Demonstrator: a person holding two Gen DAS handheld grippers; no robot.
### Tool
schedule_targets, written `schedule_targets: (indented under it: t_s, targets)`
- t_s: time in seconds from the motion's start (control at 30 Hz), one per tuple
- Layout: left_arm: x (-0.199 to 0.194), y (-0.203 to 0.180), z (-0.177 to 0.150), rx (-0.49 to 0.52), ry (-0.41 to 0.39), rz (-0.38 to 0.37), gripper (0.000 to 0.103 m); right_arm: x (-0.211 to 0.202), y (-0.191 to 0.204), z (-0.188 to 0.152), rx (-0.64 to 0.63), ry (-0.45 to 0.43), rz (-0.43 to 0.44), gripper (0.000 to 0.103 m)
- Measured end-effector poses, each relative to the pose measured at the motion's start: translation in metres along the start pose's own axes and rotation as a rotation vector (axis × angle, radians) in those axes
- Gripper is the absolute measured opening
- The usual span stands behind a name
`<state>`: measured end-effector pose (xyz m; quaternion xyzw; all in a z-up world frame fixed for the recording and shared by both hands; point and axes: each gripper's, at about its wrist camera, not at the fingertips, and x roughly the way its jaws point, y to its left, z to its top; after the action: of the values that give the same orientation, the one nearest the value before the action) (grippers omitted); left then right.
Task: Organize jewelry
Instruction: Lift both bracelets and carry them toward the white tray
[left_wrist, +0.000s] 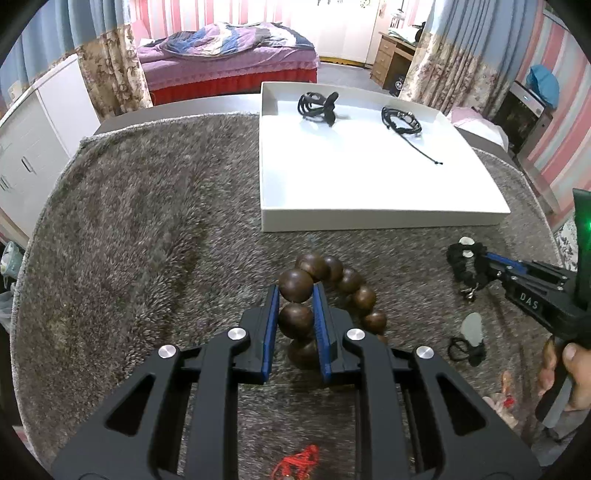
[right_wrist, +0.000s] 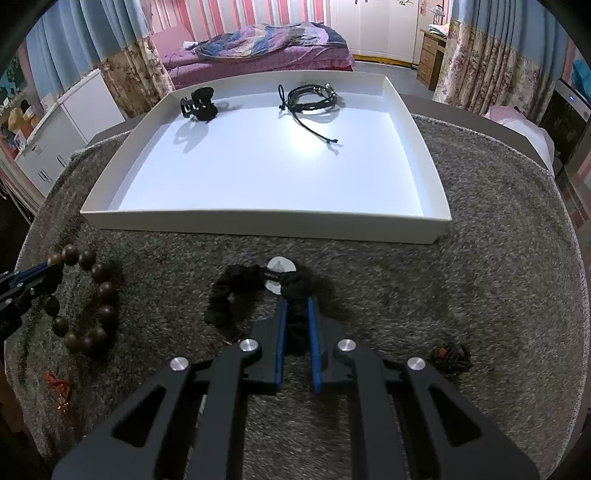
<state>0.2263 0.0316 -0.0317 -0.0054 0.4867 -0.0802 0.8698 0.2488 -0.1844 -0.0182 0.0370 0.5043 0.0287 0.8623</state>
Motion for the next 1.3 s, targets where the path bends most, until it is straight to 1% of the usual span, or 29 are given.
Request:
schedule_targets:
  t_s: [0.17, 0.3, 0.73, 0.93, 1.13, 1.3]
  targets:
    - [-0.014, -0.005, 0.003, -0.005, -0.014, -0.013, 0.017, -0.007, -0.005, 0.003, 0.008, -0.015, 0.016, 0.011]
    - [-0.02, -0.012, 0.004, 0.013, -0.024, -0.019, 0.017, -0.007, -0.008, 0.003, 0.013, -0.015, 0.024, 0.01]
    - [-0.025, -0.014, 0.013, -0.026, -0.012, -0.063, 0.017, -0.001, -0.014, 0.004, 0.037, -0.011, 0.04, 0.01]
    - [-0.039, -0.018, 0.017, -0.02, -0.041, -0.076, 0.017, -0.008, -0.013, 0.006, 0.035, -0.025, 0.044, 0.01]
    - [-0.055, -0.022, 0.028, -0.007, -0.07, -0.091, 0.017, -0.02, -0.01, 0.014, 0.023, -0.049, 0.046, 0.01]
    - [-0.063, -0.025, 0.049, -0.002, -0.082, -0.103, 0.017, -0.036, -0.011, 0.031, 0.025, -0.084, 0.057, 0.01]
